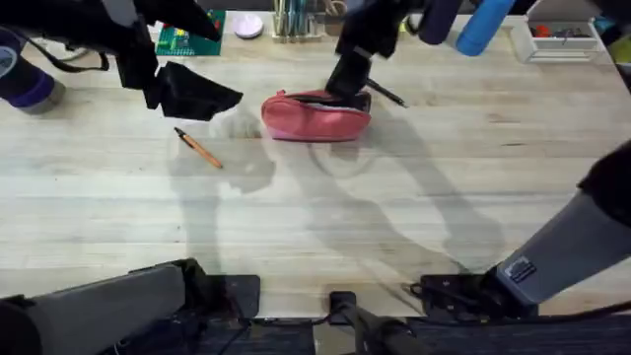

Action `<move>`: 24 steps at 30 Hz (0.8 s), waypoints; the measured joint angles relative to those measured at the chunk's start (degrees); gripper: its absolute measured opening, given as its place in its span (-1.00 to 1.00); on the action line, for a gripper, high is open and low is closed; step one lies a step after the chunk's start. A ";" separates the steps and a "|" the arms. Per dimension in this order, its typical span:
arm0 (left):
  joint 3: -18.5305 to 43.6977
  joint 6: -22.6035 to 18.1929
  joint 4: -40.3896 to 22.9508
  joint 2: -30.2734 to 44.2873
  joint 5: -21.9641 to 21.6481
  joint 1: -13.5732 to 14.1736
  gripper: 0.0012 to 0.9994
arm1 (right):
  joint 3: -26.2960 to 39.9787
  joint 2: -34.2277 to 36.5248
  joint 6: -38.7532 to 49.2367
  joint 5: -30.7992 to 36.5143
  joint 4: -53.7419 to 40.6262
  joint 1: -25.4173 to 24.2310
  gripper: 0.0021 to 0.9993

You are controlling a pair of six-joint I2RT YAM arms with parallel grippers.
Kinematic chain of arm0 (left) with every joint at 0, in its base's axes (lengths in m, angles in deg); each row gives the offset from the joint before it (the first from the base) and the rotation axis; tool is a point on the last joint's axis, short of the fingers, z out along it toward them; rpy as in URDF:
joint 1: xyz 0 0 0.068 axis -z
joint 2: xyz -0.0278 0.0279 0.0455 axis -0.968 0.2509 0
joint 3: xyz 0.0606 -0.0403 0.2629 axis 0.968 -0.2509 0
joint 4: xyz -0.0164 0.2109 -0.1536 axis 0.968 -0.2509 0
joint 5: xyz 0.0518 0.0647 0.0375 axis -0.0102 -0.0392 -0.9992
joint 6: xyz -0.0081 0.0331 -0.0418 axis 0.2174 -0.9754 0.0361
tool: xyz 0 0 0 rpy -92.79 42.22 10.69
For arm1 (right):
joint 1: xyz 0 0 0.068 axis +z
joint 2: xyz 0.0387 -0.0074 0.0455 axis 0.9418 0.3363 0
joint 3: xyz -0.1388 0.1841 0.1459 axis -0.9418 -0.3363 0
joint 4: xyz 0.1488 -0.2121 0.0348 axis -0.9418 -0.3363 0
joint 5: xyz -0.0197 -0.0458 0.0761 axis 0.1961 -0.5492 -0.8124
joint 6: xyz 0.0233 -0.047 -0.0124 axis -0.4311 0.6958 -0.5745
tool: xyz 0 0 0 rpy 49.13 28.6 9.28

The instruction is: Unzip the bag, pick up the pens from the table one at a time and place them inside, then zip the bag closed.

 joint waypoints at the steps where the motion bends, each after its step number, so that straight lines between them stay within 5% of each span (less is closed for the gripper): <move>1: 0.00 0.00 0.00 0.00 0.00 0.00 0.99 | 0.00 -0.47 -1.47 -0.02 0.55 -1.30 0.99; 10: 0.00 0.00 0.00 0.00 0.00 0.00 0.99 | 0.00 -1.51 -11.27 -0.17 3.26 -12.07 0.99; 24: 0.00 0.00 0.00 0.00 0.01 0.00 0.99 | 0.00 -1.51 -11.05 -0.08 3.39 -17.34 0.99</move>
